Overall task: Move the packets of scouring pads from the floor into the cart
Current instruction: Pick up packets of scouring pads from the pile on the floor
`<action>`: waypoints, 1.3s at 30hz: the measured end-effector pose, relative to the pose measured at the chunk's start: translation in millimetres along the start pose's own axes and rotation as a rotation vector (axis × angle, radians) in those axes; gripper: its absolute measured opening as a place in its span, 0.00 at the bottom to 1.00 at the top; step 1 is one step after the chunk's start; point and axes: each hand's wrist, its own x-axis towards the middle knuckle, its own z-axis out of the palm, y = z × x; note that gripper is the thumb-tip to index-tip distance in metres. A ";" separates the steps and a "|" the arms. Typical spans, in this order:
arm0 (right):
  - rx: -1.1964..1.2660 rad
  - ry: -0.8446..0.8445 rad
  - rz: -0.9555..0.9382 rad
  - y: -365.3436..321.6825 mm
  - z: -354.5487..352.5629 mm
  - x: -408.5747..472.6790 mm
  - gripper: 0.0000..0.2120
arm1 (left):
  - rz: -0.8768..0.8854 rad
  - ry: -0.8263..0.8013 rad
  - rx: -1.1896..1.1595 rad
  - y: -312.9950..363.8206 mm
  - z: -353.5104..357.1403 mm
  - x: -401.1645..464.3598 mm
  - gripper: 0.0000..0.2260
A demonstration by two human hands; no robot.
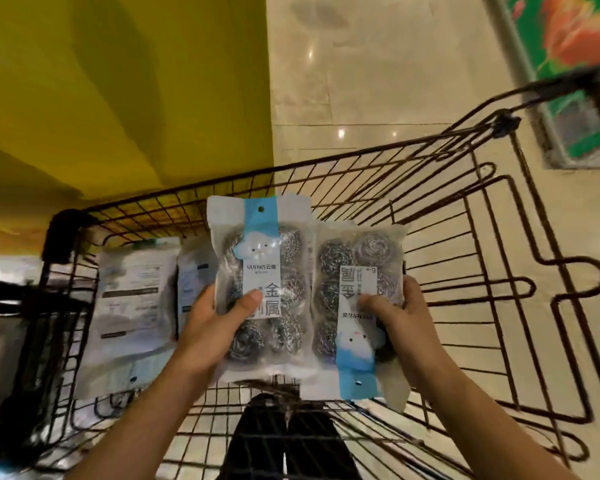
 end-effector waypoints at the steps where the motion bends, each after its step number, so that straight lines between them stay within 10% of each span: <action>1: -0.011 0.001 -0.001 4.6 6.1 10.4 0.22 | -0.019 0.036 0.008 -7.3 -0.2 10.9 0.25; 9: -0.082 -0.001 0.007 25.2 30.1 58.5 0.24 | 0.075 0.079 0.201 -23.6 9.8 51.8 0.07; 23: -0.175 0.052 0.082 59.9 39.9 92.4 0.24 | 0.158 0.163 0.225 -61.1 27.2 72.4 0.14; 34: -0.401 0.060 0.020 18.5 32.5 40.9 0.32 | 0.176 -0.009 0.525 -40.2 0.3 35.8 0.44; 39: -0.556 -0.045 -0.016 -17.6 17.7 -28.7 0.33 | 0.080 -0.063 0.494 -30.2 -35.6 -16.3 0.35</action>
